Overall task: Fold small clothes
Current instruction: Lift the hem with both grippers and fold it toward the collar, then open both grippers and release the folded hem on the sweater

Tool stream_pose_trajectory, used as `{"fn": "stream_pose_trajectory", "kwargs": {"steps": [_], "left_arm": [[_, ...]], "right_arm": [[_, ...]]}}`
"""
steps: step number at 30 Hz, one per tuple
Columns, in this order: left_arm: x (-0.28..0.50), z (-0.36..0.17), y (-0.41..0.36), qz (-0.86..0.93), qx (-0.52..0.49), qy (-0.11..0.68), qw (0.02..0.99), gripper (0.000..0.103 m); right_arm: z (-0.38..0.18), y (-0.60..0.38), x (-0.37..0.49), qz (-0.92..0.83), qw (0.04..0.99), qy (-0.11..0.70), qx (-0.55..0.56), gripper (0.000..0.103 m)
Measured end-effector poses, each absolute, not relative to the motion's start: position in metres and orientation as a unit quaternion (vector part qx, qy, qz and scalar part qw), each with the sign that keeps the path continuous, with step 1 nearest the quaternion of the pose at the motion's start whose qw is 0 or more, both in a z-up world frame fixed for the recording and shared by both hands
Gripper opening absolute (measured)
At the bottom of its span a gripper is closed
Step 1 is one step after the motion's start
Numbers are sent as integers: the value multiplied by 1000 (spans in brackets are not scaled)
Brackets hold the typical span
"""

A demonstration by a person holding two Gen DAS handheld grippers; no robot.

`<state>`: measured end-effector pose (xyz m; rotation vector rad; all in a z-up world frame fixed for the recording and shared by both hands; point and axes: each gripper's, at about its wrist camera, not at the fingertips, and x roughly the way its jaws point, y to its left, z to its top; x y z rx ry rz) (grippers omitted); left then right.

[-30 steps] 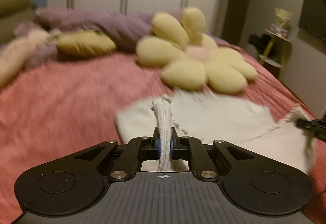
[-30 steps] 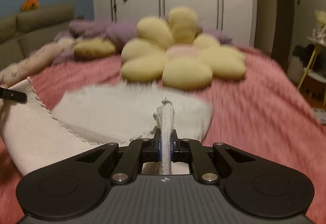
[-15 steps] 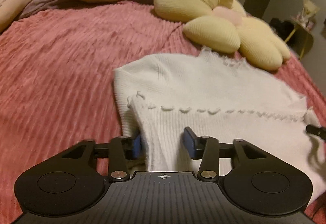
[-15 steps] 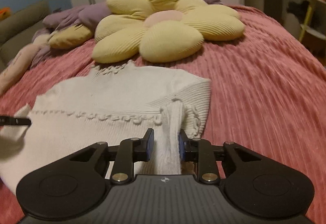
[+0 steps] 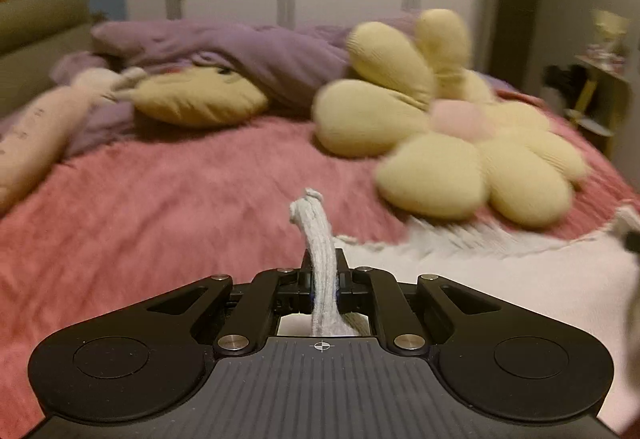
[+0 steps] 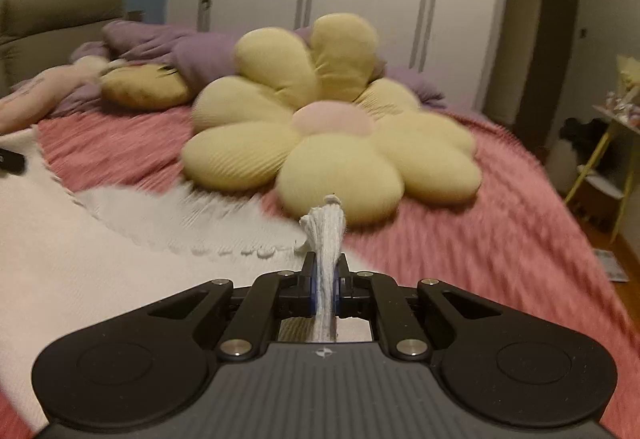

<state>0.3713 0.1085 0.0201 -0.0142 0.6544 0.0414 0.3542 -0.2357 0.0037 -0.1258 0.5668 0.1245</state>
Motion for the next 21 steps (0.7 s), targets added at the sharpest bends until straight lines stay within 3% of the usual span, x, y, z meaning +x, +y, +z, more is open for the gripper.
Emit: {"fn": "stream_pose_trajectory", "kwargs": {"steps": [12, 18, 20, 21], "left_arm": [[443, -67, 88, 119, 9, 359, 926, 14], [440, -89, 91, 134, 18, 342, 930, 38], [440, -91, 96, 150, 9, 339, 929, 60], [441, -91, 99, 159, 1, 340, 927, 76]], "right_arm": [[-69, -236, 421, -37, 951, 305, -35, 7], [-85, -241, 421, -49, 952, 301, -24, 8], [-89, -242, 422, -57, 952, 299, -24, 21], [-90, -244, 422, -67, 953, 295, -23, 27]]}}
